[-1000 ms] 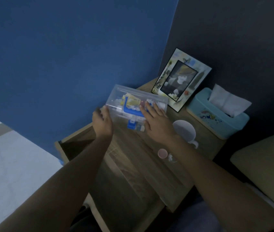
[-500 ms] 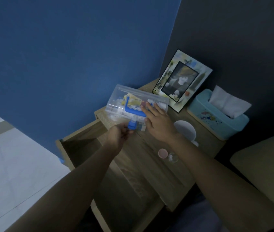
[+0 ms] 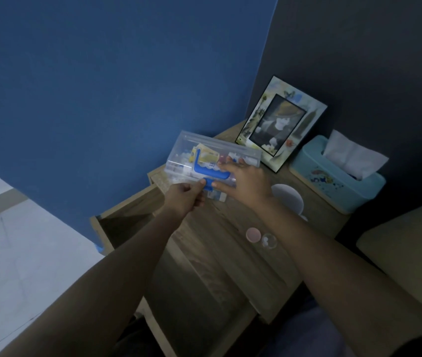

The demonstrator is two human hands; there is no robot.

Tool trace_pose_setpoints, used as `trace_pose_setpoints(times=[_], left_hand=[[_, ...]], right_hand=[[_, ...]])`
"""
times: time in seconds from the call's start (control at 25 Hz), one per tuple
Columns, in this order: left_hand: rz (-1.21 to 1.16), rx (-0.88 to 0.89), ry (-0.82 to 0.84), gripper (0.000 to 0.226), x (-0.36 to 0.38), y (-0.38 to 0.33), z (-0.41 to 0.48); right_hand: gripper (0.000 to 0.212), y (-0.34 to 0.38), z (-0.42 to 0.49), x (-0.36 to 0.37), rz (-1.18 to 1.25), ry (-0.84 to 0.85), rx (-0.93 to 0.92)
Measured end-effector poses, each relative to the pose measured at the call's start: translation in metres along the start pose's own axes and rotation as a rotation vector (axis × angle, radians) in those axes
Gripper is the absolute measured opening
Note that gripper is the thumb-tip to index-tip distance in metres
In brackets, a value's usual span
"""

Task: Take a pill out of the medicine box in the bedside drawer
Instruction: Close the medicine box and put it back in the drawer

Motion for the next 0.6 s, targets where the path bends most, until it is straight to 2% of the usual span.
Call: trace_pose_setpoints(times=[0.12,0.28,0.4,0.52,0.6], left_hand=[[0.018,0.028,-0.028,0.033,-0.002,-0.001,0.0],[-0.073,0.068,0.11,0.023,0.007,0.002,0.001],[-0.067,0.121,0.154,0.013,0.009,0.005,0.002],[0.012,0.138,0.078,0.013,0.01,0.011,0.006],[0.204,0.132,-0.043,0.022,0.006,0.013,0.011]], right_hand=[[0.059,0.001,0.003,-0.001,-0.06,-0.054,0.05],[0.06,0.002,0.002,-0.003,-0.058,-0.092,0.061],[0.062,0.002,0.003,-0.002,-0.091,-0.082,0.055],[0.065,0.002,0.002,0.003,-0.122,-0.088,0.068],[0.066,0.0,0.002,0.005,-0.128,-0.097,0.065]])
Point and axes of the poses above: each hand's wrist, its own z-axis towards the middle knuckle, its own x-axis out of the palm, y = z × x, the point moved 9 cm from there along z, towards the middle knuckle, and after that the axes turned 15 degrees about z, right-handed, at the moved point
